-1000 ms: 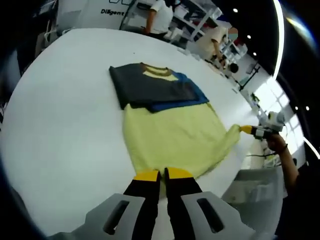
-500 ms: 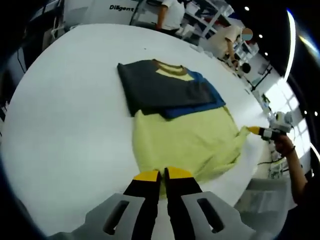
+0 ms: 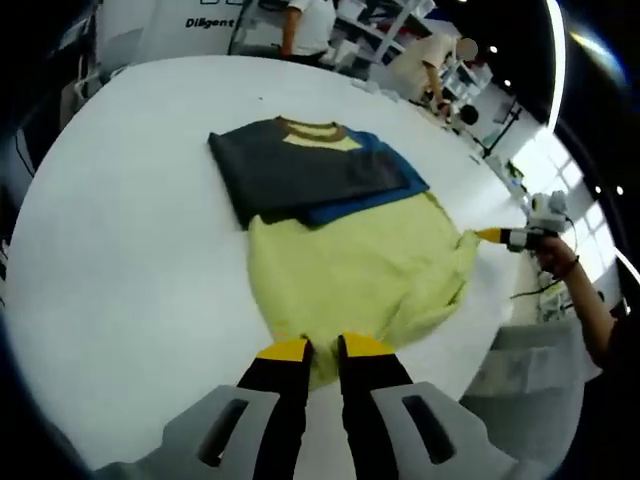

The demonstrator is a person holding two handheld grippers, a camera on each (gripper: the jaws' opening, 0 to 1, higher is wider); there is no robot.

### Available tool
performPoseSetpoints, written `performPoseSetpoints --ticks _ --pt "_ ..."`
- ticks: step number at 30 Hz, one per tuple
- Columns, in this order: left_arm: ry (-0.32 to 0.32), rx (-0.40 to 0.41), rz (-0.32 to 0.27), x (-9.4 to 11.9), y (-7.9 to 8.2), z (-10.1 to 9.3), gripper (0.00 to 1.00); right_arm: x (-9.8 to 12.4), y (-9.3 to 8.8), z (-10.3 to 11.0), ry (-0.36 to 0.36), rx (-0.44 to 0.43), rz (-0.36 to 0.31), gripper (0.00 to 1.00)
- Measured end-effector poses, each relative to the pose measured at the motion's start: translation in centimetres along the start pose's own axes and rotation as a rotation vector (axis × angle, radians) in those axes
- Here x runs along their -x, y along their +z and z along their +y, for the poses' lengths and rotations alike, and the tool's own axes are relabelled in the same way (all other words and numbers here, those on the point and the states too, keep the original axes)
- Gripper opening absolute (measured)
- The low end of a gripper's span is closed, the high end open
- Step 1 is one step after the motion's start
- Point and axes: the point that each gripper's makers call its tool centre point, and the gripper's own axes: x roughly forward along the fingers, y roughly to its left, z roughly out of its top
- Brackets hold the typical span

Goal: Fold the garment on the visible template until the final outline fits inside the template.

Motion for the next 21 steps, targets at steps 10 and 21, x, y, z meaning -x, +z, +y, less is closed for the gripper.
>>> performPoseSetpoints --ticks 10,21 --pt "-0.042 -0.005 -0.003 1.0 -1.0 -0.5 0.09 0.4 0.1 0.2 0.002 -0.005 -0.012 0.0" --pt "-0.077 -0.104 -0.006 0.3 -1.6 -0.9 0.0 0.4 0.2 0.3 0.003 0.0 -0.007 0.0"
